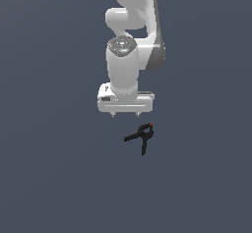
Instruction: Pick up the object and move it to a goal position.
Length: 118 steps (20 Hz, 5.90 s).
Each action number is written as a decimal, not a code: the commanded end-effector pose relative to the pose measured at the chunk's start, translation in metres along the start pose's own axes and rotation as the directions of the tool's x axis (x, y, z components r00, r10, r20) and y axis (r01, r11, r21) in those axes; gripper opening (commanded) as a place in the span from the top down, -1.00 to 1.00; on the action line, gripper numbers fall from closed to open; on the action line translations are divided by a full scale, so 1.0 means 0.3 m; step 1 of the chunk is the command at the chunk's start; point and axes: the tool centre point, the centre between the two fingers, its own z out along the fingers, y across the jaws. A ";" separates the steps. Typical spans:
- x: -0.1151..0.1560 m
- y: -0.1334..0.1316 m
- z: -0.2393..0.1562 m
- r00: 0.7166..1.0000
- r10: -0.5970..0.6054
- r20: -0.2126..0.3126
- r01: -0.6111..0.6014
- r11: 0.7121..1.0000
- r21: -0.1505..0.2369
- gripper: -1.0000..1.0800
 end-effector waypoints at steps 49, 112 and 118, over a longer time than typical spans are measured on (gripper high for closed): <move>0.039 -0.199 0.256 0.908 0.419 0.003 -0.419 0.908 -0.020 -0.92; 0.000 -0.309 0.368 0.789 0.614 -0.014 -0.615 0.789 -0.023 1.00; -0.055 -0.342 0.206 0.789 0.615 -0.013 -0.615 0.788 -0.023 1.00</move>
